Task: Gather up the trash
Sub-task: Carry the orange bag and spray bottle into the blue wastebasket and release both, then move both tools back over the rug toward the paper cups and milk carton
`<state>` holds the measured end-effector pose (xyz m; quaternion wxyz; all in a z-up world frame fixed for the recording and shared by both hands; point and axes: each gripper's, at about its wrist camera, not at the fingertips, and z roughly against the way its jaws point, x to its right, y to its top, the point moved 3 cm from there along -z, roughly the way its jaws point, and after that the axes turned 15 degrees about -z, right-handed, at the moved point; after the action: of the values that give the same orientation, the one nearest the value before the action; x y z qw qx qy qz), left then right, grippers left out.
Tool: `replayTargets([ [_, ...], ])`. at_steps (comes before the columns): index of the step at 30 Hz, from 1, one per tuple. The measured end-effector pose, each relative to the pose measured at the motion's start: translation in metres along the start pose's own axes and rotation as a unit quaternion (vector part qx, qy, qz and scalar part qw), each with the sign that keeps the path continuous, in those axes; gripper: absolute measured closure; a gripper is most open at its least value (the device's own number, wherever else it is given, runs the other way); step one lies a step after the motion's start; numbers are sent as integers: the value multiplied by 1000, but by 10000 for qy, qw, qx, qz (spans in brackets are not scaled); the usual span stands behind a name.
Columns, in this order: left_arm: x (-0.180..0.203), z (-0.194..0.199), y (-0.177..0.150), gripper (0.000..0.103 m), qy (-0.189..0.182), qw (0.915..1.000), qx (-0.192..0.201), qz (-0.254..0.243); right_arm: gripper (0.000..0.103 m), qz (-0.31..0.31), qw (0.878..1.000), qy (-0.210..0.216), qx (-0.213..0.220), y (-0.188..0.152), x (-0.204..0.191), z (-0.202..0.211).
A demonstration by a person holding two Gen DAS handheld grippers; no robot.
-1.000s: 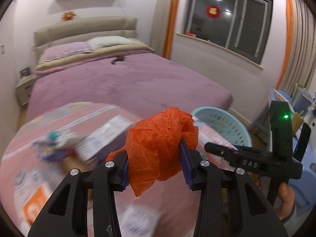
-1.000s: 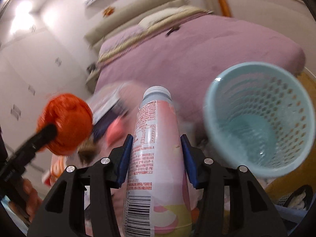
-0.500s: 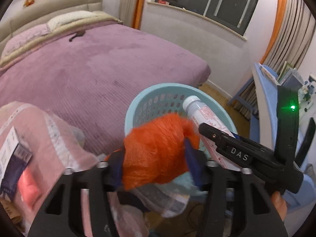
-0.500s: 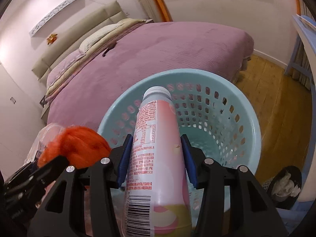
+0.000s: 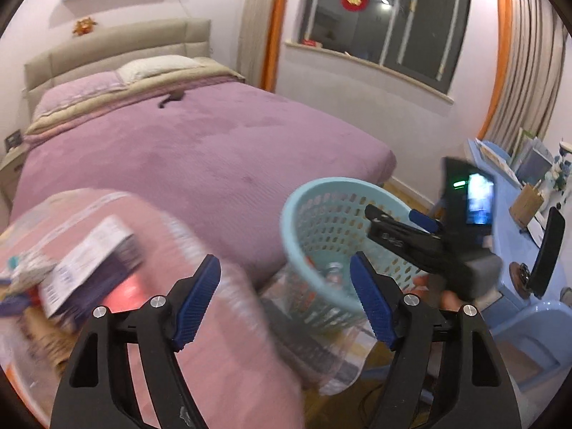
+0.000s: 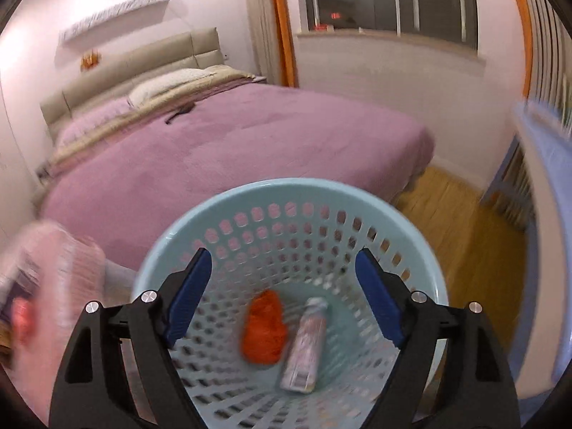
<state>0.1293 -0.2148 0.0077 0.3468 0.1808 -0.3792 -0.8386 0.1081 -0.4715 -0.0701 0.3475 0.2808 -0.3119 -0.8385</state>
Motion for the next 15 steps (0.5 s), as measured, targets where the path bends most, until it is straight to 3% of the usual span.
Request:
replayTargets([
  [7, -53, 73, -57, 29, 770, 9966, 63, 297, 25, 988, 9873, -1125, 525, -21, -25, -26],
  [9, -69, 94, -78, 29, 1033, 9937, 30, 432, 25, 1179, 9829, -1267, 629, -21, -33, -28],
  [11, -82, 114, -96, 29, 1233, 9906, 14, 598, 25, 1318, 9806, -1373, 465, -25, -39, -34],
  [15, -117, 158, -133, 29, 1632, 9804, 43, 1106, 25, 1153, 9849, -1268, 257, -37, -36, -21],
])
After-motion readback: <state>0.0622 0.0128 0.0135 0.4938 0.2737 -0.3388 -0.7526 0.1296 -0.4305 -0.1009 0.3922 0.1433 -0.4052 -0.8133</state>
